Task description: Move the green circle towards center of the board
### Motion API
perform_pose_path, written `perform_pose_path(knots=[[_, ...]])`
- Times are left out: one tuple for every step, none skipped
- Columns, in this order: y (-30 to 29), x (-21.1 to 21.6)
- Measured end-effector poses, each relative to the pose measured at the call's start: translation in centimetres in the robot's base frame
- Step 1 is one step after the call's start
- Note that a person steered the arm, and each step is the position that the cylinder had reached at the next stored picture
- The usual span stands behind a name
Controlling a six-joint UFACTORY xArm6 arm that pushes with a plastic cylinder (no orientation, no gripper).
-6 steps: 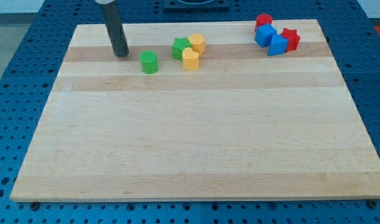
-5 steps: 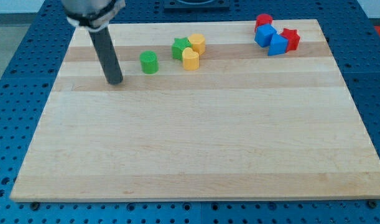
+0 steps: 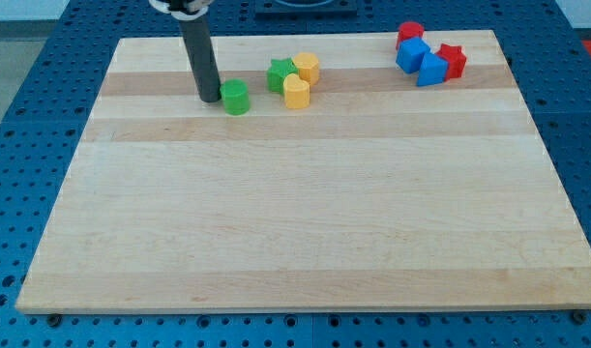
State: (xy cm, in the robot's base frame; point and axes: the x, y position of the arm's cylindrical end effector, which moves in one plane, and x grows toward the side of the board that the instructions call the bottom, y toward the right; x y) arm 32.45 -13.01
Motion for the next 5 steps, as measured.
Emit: perform_pose_path(knots=[[1.4,0.0],[3.4,0.0],[5.3,0.0],[6.6,0.0],[6.8,0.0]])
